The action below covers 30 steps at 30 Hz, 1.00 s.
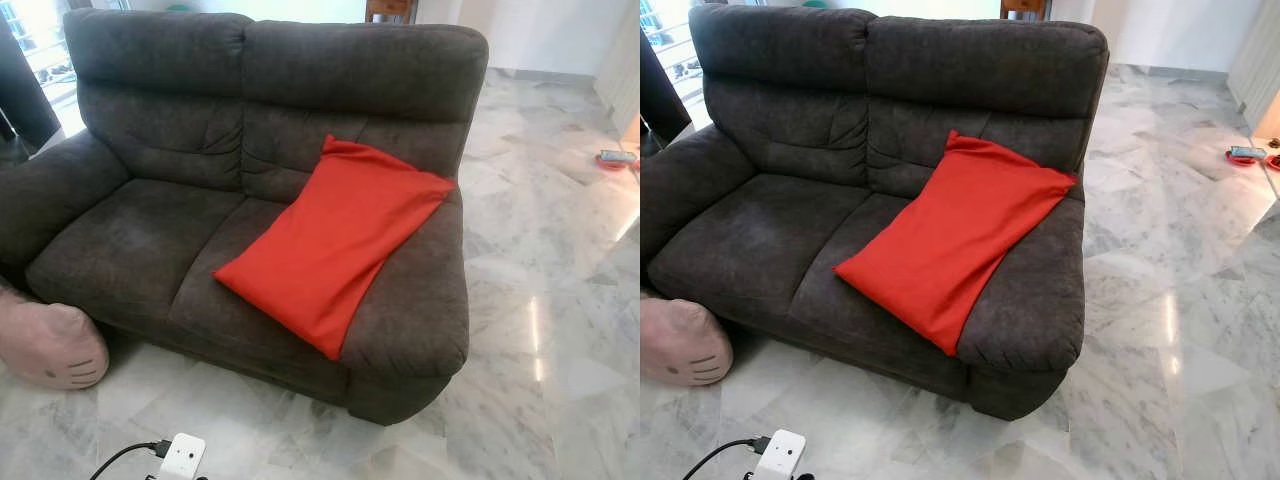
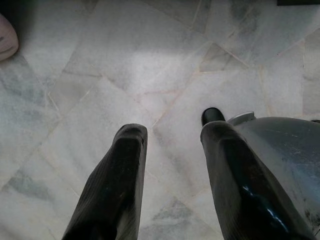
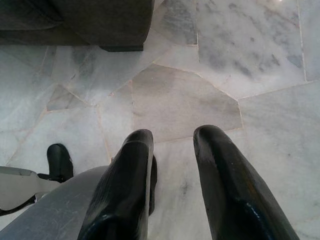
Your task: Move the pillow to the sofa from floor
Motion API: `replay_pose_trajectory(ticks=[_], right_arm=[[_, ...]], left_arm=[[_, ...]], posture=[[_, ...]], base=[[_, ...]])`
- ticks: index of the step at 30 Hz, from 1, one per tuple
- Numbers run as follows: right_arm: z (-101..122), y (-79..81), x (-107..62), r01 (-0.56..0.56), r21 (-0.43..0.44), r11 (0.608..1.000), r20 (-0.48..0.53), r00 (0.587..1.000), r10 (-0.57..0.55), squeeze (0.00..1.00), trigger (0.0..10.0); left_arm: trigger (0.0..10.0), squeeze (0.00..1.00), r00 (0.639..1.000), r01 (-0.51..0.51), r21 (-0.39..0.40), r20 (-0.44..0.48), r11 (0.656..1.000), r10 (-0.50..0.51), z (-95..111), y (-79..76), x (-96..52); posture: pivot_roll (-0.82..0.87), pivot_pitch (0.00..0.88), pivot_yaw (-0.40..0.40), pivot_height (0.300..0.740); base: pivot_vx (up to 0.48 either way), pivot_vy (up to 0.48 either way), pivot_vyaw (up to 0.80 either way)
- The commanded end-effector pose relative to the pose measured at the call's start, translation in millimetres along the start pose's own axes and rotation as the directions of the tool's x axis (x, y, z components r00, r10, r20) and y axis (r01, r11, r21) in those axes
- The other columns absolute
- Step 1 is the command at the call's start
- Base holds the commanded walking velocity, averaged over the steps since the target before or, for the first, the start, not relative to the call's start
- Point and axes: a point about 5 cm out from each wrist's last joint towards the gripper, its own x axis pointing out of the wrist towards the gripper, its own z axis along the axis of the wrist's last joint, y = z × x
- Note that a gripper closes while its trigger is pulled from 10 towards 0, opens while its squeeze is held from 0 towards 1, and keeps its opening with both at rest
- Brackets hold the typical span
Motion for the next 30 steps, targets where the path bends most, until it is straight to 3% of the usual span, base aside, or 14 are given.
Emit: replay_pose_trajectory(ticks=[1,10,11,12,30], right_arm=[[-0.8,1.4,0.3,-0.001,-0.004,1.0,-0.005,1.0,0.001,0.0,10.0],[-0.8,1.4,0.3,-0.001,-0.004,1.0,-0.005,1.0,0.001,0.0,10.0],[-1.3,1.2,0.2,0.004,-0.001,1.0,-0.009,1.0,-0.004,0.0,10.0],[-1.2,1.5,0.3,-0.006,0.001,1.0,-0.012,1.0,0.006,0.0,10.0],[-0.9,2.1,0.4,-0.027,0.01,1.0,-0.012,1.0,0.027,0.0,10.0]], left_arm=[[10.0,0.0,1.0,-0.003,0.004,-0.029,1.0,0.003,-6.5,3.2,-1.8],[10.0,0.0,1.0,-0.003,0.004,-0.029,1.0,0.003,-6.5,3.2,-1.8],[10.0,0.0,1.0,-0.003,0.004,-0.029,1.0,0.003,-6.5,3.3,-1.8],[10.0,0.0,0.999,-0.005,-0.007,-0.032,1.0,0.005,-6.9,3.2,-1.7],[10.0,0.0,0.999,-0.006,-0.022,-0.037,1.0,0.005,-7.4,2.9,-1.7]], posture=[[0.08,0.0,0.01,0.74],[0.08,0.0,0.01,0.74],[0.0,0.0,0.0,0.74],[0.07,0.0,0.004,0.74],[0.08,0.0,0.004,0.74]], base=[[0.0,0.0,0.0],[0.0,0.0,0.0],[0.0,0.0,0.0],[0.0,0.0,0.0],[0.0,0.0,0.0]])
